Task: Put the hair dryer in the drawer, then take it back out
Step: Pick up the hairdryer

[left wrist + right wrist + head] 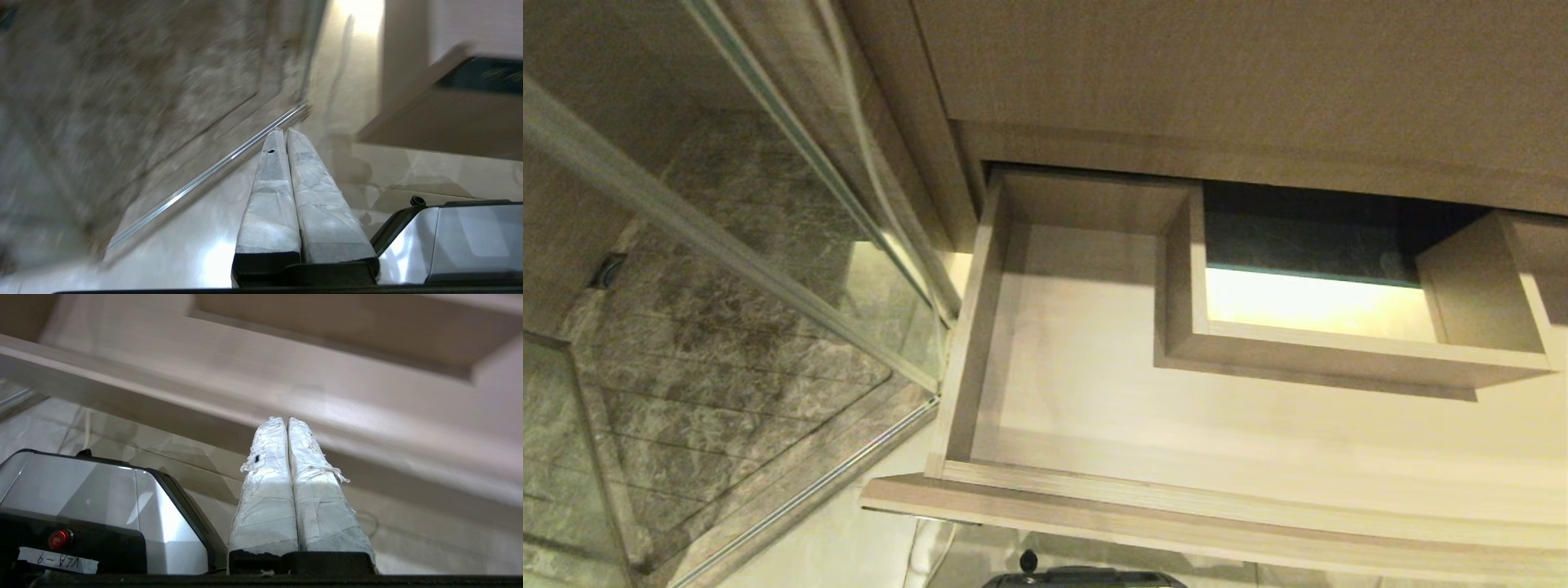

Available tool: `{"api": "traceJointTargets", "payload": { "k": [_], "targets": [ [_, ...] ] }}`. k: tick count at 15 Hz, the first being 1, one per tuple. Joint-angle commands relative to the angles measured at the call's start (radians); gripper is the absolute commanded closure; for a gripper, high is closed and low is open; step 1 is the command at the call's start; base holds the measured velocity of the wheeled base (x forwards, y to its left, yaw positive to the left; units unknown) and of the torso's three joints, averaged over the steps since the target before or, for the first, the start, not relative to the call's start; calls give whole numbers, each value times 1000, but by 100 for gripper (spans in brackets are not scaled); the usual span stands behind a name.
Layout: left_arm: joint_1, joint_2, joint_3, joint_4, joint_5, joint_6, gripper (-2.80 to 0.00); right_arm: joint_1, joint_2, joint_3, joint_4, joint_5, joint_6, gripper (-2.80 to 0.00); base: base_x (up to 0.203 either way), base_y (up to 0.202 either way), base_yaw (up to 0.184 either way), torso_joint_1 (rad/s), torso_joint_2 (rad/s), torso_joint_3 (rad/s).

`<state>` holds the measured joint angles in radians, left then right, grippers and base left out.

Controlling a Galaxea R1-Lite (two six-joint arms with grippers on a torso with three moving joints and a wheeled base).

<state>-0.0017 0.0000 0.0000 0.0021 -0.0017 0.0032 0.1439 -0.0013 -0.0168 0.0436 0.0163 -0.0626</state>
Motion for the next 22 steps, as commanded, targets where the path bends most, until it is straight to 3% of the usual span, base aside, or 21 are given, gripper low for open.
{"api": "traceJointTargets", "payload": {
  "k": [1, 4, 12, 22],
  "targets": [
    [0, 0, 1, 1, 0, 0, 0, 0, -39, 0, 1, 5, 1, 0, 2, -7, 166, 2, 1, 2],
    [0, 0, 2, 1, 0, 0, 0, 0, -39, 0, 2, 1, 5, 0, 1, -3, 116, 5, 2, 1],
    [-1, 0, 0, -1, 0, 20, 0, 0, -39, 0, 2, -1, 10, 0, 0, 0, 0, 0, 0, 0],
    [0, 0, 2, 1, 0, -3, 0, 0, -39, 0, 2, -2, 6, 0, 0, 0, 0, 7, -14, -3]
  ]
}}
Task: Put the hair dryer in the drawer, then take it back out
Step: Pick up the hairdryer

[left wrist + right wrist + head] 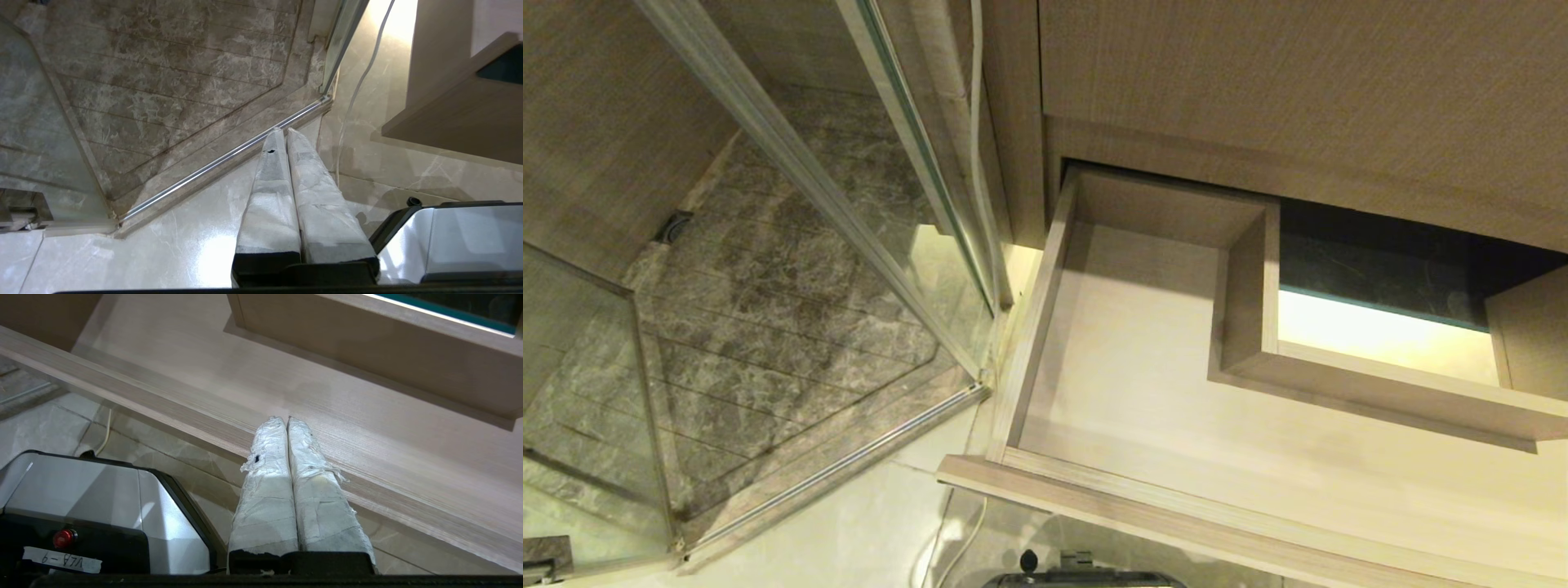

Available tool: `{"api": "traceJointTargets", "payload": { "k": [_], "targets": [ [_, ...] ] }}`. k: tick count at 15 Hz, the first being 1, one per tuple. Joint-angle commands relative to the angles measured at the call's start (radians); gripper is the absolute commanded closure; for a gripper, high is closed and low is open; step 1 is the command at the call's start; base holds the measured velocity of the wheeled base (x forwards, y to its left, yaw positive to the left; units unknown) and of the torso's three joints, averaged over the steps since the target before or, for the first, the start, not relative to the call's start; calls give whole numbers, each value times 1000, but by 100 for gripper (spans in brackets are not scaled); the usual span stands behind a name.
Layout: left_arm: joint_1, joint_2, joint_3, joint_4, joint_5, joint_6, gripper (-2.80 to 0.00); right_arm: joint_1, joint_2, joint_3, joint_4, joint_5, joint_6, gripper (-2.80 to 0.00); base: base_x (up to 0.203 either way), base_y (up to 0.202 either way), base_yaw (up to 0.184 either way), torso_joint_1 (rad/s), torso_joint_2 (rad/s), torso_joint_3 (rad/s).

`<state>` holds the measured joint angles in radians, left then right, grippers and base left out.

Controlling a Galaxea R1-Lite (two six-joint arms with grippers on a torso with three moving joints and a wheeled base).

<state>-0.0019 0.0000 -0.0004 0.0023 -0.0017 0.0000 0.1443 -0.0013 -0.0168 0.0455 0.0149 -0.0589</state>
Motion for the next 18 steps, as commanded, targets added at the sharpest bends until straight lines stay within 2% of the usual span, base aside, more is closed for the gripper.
{"api": "traceJointTargets", "payload": {
  "k": [1, 5, 11, 18],
  "targets": [
    [0, 0, 1, 1, 0, 0, 0, 0, -39, 0, -1, -2, 4, 0, 0, 0, 0, 161, -178, -26],
    [0, 0, 1, 1, 0, 0, 0, 0, -39, 0, -1, -3, 5, 0, 0, 0, 0, 239, -118, -167],
    [0, 0, 1, 1, 0, 0, 0, 0, -39, 0, -1, -1, -1, 0, 0, 0, 0, 166, -489, -155],
    [0, 0, 2, 1, 0, 0, 0, 0, -39, 0, -1, -3, 5, 0, 0, 0, 0, 19, -36, -10]
  ]
}}
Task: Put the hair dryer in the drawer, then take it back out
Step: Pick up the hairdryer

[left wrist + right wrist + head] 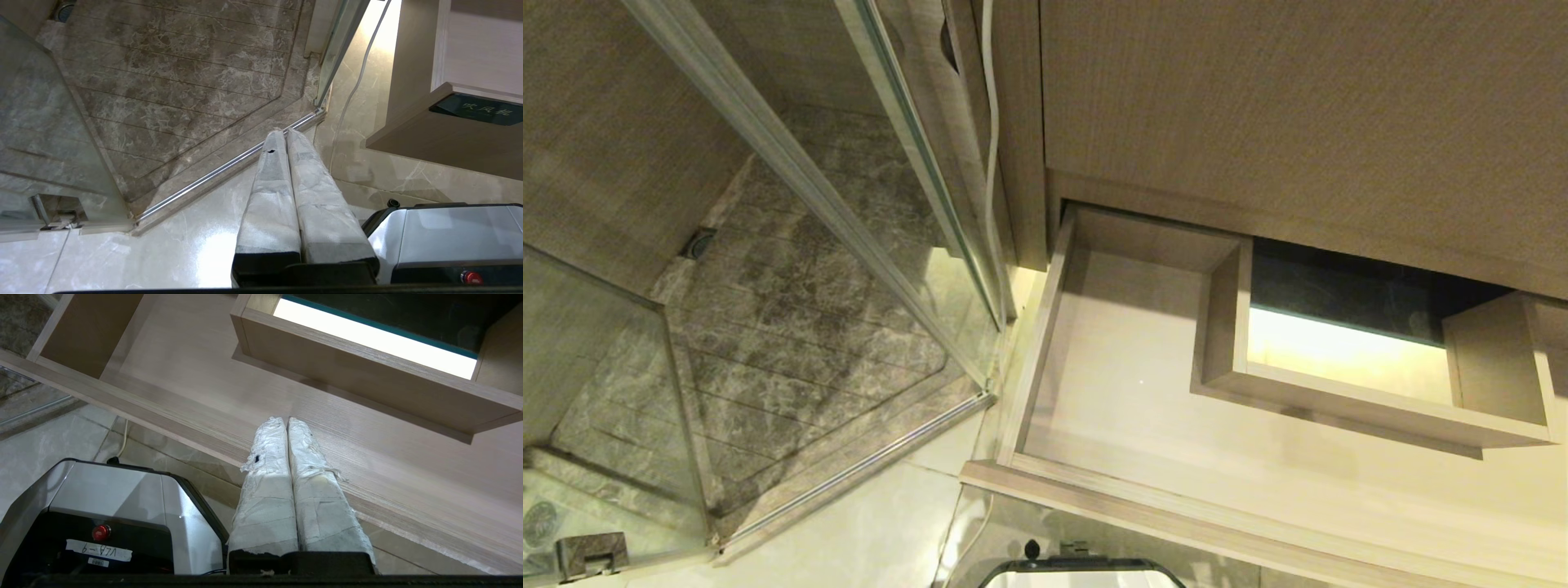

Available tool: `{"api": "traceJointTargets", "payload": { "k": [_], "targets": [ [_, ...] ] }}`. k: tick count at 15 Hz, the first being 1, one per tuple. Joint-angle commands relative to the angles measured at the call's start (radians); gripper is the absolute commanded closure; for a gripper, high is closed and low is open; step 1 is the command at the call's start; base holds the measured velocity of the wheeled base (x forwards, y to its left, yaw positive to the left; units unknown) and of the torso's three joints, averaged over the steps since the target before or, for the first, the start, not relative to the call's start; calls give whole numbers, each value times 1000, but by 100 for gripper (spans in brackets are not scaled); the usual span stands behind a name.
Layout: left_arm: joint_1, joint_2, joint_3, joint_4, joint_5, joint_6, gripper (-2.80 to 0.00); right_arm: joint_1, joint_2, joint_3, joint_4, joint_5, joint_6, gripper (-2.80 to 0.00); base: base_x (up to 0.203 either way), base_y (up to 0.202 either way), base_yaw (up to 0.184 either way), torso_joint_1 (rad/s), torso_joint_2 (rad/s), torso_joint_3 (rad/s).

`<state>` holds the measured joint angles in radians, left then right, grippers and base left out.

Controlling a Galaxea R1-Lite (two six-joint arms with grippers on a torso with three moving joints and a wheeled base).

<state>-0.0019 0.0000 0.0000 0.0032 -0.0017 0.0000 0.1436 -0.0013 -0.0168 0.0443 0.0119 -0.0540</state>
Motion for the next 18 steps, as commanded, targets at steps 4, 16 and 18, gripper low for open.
{"api": "traceJointTargets", "payload": {
  "k": [4, 16, 18],
  "targets": [
    [0, 0, 1, 0, 0, 0, 0, 1, -39, 0, 0, -1, 1, 0, 1, -2, 16, 144, -261, -124],
    [-1, 0, 1, 0, 0, 0, 0, 1, -39, 0, 0, 11, -10, 0, 2, -3, 52, 175, -335, -158],
    [0, 0, 2, 0, 0, 0, 0, 1, -39, 0, 0, 3, -7, 0, 0, 0, 0, 0, 0, 0]
  ]
}}
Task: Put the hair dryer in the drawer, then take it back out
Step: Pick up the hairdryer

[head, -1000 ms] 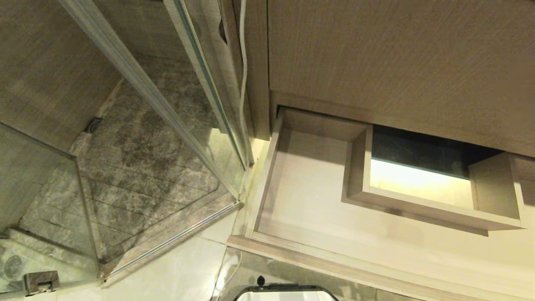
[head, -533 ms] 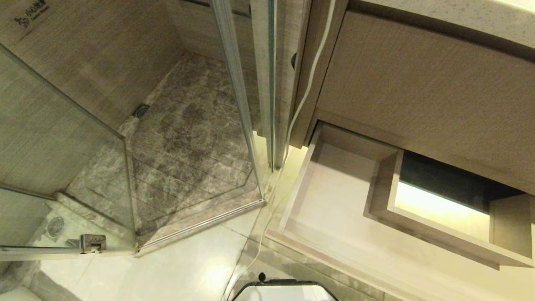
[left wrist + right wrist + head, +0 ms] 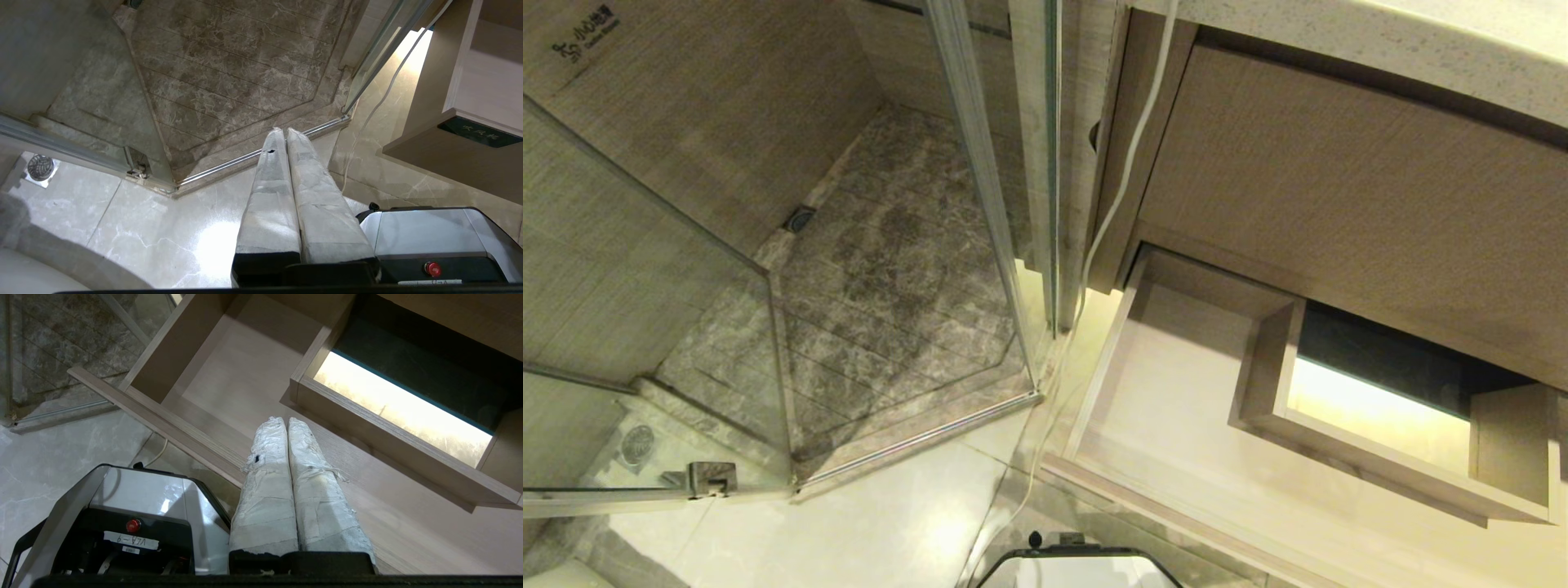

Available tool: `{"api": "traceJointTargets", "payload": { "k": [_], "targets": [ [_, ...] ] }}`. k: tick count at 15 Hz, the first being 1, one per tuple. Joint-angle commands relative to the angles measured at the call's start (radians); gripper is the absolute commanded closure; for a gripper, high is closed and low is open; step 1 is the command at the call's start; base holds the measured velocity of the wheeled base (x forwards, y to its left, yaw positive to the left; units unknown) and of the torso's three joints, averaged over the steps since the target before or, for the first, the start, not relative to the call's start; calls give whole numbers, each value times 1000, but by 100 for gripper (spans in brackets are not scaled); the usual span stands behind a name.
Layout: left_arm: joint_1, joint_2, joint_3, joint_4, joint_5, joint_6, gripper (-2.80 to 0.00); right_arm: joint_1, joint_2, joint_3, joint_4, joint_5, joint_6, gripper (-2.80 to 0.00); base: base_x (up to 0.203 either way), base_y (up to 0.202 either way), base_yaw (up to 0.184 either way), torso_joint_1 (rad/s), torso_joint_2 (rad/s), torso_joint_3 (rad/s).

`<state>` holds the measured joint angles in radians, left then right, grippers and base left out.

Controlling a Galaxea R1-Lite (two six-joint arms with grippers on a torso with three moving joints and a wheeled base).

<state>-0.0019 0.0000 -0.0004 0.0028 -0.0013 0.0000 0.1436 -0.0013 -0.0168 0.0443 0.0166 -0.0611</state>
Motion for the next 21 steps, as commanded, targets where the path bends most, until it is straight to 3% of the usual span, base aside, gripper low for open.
{"api": "traceJointTargets", "payload": {
  "k": [1, 5, 10, 15, 21],
  "targets": [
    [0, 0, 2, 0, 0, 0, 0, 1, -39, 0, 0, -1, 1, 0, 0, 0, 0, 0, 0, 0],
    [0, 0, 0, 0, 0, 0, 0, 1, -39, 0, 0, -4, 0, 0, -1, 1, 48, 116, -222, -106],
    [0, 0, 1, 0, 0, 0, 0, 1, -39, 0, 0, -3, -2, 0, 3, -6, 173, 255, -500, -237],
    [-1, 0, 2, 0, 0, 0, 0, 1, -39, 1, 0, -3, -2, 0, 1, -10, 141, 64, -119, -59],
    [0, 0, 2, 0, 0, 0, 0, 1, -39, 0, 0, -4, -2, 0, 0, 0, 0, 0, 0, 0]
  ]
}}
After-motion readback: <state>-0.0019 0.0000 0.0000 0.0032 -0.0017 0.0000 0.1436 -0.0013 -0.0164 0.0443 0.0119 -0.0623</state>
